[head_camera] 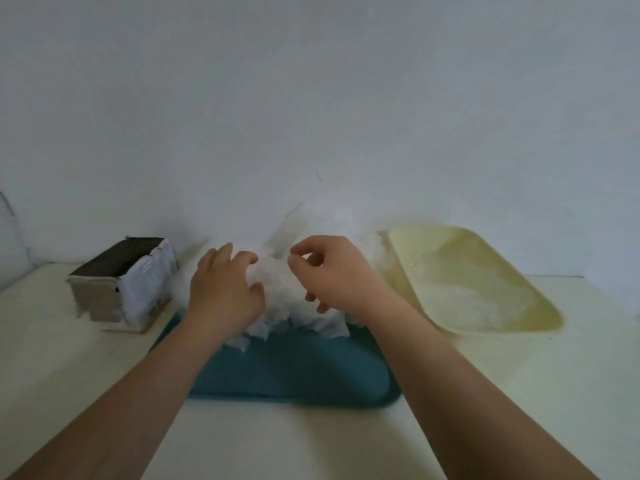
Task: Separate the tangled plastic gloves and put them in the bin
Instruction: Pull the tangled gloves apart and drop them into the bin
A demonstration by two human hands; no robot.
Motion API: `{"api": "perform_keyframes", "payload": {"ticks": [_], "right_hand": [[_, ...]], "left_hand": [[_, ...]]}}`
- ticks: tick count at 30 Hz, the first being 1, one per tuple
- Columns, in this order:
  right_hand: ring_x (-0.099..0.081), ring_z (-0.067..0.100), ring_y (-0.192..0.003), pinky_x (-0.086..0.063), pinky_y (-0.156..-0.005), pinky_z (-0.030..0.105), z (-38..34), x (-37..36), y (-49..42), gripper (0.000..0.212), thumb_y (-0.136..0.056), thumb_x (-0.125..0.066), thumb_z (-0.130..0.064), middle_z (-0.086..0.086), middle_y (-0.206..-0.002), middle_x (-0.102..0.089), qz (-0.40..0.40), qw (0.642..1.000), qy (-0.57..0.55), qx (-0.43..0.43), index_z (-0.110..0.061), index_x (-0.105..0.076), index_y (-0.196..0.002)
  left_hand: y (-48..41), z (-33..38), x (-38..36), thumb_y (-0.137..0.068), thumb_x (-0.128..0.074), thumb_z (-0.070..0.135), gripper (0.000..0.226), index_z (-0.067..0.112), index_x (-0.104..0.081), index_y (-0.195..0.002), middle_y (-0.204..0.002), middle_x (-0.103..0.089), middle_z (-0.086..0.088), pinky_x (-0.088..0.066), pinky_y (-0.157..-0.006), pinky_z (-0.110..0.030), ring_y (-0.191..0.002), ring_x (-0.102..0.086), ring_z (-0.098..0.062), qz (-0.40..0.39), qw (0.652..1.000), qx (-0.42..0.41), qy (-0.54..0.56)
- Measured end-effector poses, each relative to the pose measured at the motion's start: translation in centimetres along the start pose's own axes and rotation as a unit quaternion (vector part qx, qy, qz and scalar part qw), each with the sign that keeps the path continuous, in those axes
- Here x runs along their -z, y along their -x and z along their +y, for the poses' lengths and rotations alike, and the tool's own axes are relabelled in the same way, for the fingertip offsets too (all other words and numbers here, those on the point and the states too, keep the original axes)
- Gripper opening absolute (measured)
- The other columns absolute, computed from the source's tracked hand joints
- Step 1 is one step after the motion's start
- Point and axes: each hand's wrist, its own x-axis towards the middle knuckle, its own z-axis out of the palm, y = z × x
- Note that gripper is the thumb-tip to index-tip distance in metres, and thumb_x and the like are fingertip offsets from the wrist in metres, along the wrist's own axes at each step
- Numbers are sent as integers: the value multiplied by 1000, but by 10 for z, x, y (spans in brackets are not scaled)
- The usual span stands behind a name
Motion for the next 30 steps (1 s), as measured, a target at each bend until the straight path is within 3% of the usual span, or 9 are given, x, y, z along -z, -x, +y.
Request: {"api": "perform_keyframes", "payload": {"ticks": [3, 8, 12, 16, 21, 23, 26, 28, 30], "right_hand": [[-74, 23, -82, -65, -74, 41, 20, -28, -16, 46, -98, -61, -38, 2, -98, -72, -18, 999, 2, -44, -21, -57, -140], [-59, 28, -127, -49, -108, 42, 41, -45, -34, 63, -98, -61, -43, 7, -146, -56, -3, 995, 61, -75, -22, -41, -154], [-64, 22, -118, -53, -103, 42, 47, -58, -39, 56, -97, -62, -42, 2, -141, -59, 8, 996, 77, -49, -24, -49, -149], [-71, 10, -85, -64, -76, 29, 32, -56, -33, 32, -104, -56, -33, -8, -119, -67, 107, 991, -77, -6, -24, -62, -135], [-61, 2, -103, -53, -81, 16, -3, -41, -18, 23, -105, -54, -36, -12, -116, -58, 229, 962, -67, 130, -23, -71, -113], [-64, 4, -108, -52, -87, 15, -11, -31, -12, 40, -101, -52, -51, -7, -116, -67, 169, 974, -77, 130, -18, -75, -107], [-66, 41, -112, -51, -101, 60, -5, -19, -14, 84, -88, -53, -77, 28, -115, -68, -22, 984, -172, 32, 1, -70, -113], [-70, 40, -111, -50, -104, 62, 3, -17, -16, 81, -90, -60, -72, 32, -112, -70, -116, 958, -264, -5, 5, -70, -113], [-69, 33, -97, -56, -93, 50, 9, -20, -17, 54, -99, -65, -47, 28, -101, -71, -123, 938, -324, -12, 6, -71, -108]], "left_hand": [[0, -26, -12, -83, -45, 55, 49, 31, -58, -123, -131, -61, 1, -52, -97, -43, -115, -58, -24, -59, 998, 23, 3], [1, -31, -5, -98, -66, 34, 19, 24, -71, -113, -110, -68, 4, -51, -86, -35, -99, -64, -20, 28, 997, -21, 73], [-6, -44, 0, -101, -62, 39, 17, 26, -72, -102, -97, -68, 9, -54, -81, -33, -88, -63, -12, 68, 989, -28, 128], [-10, -49, 11, -102, -60, 43, 27, 20, -74, -106, -106, -70, 7, -46, -92, -31, -103, -60, -15, 181, 972, -79, 127], [3, -36, 29, -97, -66, 30, 26, 7, -77, -105, -108, -74, -6, -47, -96, -32, -104, -62, -24, 313, 915, -246, 72], [10, -28, 30, -94, -69, 18, 22, 2, -76, -108, -112, -72, -9, -47, -97, -33, -105, -61, -26, 318, 894, -310, 63], [20, -16, 24, -93, -67, 7, 17, 1, -75, -107, -116, -69, -9, -50, -95, -41, -109, -60, -29, 279, 879, -382, 67], [24, -10, 18, -94, -63, 5, 15, 4, -74, -104, -118, -69, -7, -49, -94, -43, -113, -60, -28, 233, 878, -413, 66], [26, -8, 13, -90, -63, 3, 15, 5, -75, -98, -120, -70, -7, -49, -98, -41, -118, -61, -27, 190, 873, -441, 91]]}}
